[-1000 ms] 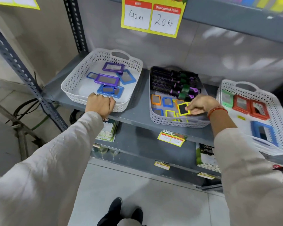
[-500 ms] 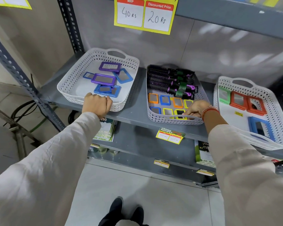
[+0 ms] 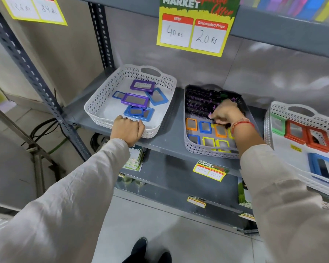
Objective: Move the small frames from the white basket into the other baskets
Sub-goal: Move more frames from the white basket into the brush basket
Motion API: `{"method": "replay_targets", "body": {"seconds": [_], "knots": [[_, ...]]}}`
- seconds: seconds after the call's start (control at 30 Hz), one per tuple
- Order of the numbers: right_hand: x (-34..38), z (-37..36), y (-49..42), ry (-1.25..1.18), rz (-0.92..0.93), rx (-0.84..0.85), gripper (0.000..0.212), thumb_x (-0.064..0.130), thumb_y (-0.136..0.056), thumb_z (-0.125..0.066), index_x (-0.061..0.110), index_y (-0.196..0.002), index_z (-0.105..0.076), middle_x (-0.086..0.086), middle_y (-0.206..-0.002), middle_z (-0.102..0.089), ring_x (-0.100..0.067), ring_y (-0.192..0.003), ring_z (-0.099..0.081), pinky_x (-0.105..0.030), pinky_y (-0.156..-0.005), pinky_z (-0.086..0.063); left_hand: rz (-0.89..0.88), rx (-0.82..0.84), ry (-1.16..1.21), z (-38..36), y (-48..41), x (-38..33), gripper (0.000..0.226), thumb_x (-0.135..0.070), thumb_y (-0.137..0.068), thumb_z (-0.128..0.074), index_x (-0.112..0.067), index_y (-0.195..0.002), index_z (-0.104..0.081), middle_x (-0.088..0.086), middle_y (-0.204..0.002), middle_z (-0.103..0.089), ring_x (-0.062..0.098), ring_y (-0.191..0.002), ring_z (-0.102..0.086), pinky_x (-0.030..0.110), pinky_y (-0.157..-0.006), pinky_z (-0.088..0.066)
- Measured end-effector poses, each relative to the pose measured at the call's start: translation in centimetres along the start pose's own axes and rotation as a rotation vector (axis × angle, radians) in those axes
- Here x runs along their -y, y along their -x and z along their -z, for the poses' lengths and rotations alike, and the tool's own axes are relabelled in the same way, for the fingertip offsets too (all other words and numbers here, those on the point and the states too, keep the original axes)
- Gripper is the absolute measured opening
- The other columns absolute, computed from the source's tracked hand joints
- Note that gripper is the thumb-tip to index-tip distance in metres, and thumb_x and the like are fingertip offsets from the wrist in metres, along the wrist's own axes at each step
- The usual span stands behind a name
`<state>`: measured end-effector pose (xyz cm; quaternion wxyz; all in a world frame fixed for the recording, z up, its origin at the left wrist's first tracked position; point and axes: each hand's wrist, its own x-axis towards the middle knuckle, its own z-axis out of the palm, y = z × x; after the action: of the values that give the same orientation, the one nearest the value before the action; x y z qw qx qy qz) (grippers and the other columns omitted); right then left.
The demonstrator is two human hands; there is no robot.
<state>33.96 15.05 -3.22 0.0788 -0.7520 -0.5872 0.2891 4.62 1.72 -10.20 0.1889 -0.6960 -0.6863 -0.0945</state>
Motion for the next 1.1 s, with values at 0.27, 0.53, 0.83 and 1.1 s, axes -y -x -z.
{"method": "replay_targets", "body": {"seconds": [0.27, 0.53, 0.83, 1.1], "knots": [[10.5, -5.3, -1.2, -0.12, 0.251, -0.05, 0.02, 0.006, -0.08, -0.069, 0.008, -0.062, -0.061, -0.007, -0.053, -0.058, -0.005, -0.026, -0.052, -0.02, -0.041, -0.05, 0.022, -0.084, 0.014, -0.5, -0.6, 0.4, 0.047, -0.028, -0.081, -0.032, -0.016, -0.036, -0.028, 0.003, -0.029, -0.049, 0.017, -0.034, -0.025, 0.023, -0.052, -0.043], [16.4, -12.3, -0.7, -0.072, 0.501, 0.049, 0.008, 0.005, -0.079, -0.07, 0.0, -0.074, -0.072, -0.013, -0.07, -0.068, -0.016, -0.064, -0.058, -0.029, -0.071, -0.054, -0.025, -0.092, 0.014, -0.6, -0.8, 0.6, 0.051, -0.027, -0.079, -0.035, -0.015, -0.03, -0.042, 0.001, -0.029, -0.051, 0.016, -0.028, -0.045, 0.021, -0.05, -0.04], [16.6, -16.6, -0.5, 0.036, 0.712, 0.25, 0.037, 0.012, -0.078, -0.077, -0.002, -0.11, -0.067, -0.017, -0.11, -0.068, -0.017, -0.09, -0.06, -0.035, -0.094, -0.053, -0.08, -0.125, 0.034, -0.7, -0.9, 0.7, 0.041, -0.027, -0.079, -0.035, -0.019, -0.04, -0.026, 0.001, -0.03, -0.052, 0.017, -0.03, -0.047, 0.022, -0.049, -0.038], [17.1, -16.2, -0.4, 0.254, 0.802, 0.285, 0.027, 0.016, -0.081, -0.073, 0.001, -0.104, -0.069, -0.014, -0.112, -0.069, -0.028, -0.103, -0.066, -0.044, -0.09, -0.055, -0.074, -0.091, 0.002, -0.9, -1.0, 0.7, 0.046, -0.027, -0.08, -0.035, -0.019, -0.035, -0.038, 0.002, -0.032, -0.053, 0.018, -0.031, -0.048, 0.023, -0.05, -0.039]]}}
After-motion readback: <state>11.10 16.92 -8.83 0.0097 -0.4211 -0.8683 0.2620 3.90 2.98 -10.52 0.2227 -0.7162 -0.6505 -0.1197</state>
